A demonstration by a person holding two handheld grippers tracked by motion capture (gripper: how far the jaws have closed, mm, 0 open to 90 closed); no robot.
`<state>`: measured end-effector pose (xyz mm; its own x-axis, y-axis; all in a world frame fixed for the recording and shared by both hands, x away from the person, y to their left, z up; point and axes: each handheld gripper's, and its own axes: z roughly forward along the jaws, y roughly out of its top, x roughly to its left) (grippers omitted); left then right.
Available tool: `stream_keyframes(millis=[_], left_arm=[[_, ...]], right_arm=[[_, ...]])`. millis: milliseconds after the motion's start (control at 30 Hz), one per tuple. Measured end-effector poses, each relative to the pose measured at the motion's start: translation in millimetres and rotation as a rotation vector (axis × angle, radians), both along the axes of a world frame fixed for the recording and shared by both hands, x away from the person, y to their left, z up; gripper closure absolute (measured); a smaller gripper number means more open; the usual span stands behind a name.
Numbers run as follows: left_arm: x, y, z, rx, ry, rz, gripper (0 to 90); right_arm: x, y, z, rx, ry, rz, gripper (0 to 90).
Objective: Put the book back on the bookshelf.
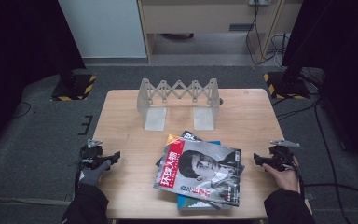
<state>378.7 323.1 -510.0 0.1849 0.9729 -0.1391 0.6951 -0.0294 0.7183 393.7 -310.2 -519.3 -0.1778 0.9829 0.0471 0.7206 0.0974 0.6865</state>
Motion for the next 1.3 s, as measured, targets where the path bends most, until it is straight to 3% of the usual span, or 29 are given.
stream_keyframes(millis=[67,133,200,333,667,1100,1300], left_arm=[[-1.7,-1.6,2.8,-0.009,-0.009,-0.005,18.5],[-5.0,-4.8,7.4,-0.030,-0.022,-0.016,18.5],[-10.6,-10.9,14.8,-0.062,-0.039,-0.041,18.5],[-17.0,-19.3,24.5,-0.117,-0.063,-0.064,18.0],[-29.9,-46.3,38.8,-0.152,-0.103,-0.150,18.1],[-50.4,-81.4,44.2,-0.176,-0.089,-0.265,18.8],[-61.9,-98.4,42.0,-0.186,-0.061,-0.320,18.9]], right_arm=[[-1.6,0.1,6.3,0.041,0.004,-0.017,7.7],[-2.3,0.0,8.5,0.047,0.002,-0.013,7.5],[-6.8,1.6,16.9,0.084,-0.020,-0.022,8.1],[-11.8,4.7,26.1,0.105,-0.038,-0.013,8.2],[-24.2,22.5,47.9,0.155,-0.114,0.039,8.1],[-35.8,47.0,57.6,0.177,-0.123,0.126,7.2],[-42.5,59.5,55.0,0.176,-0.103,0.160,7.3]])
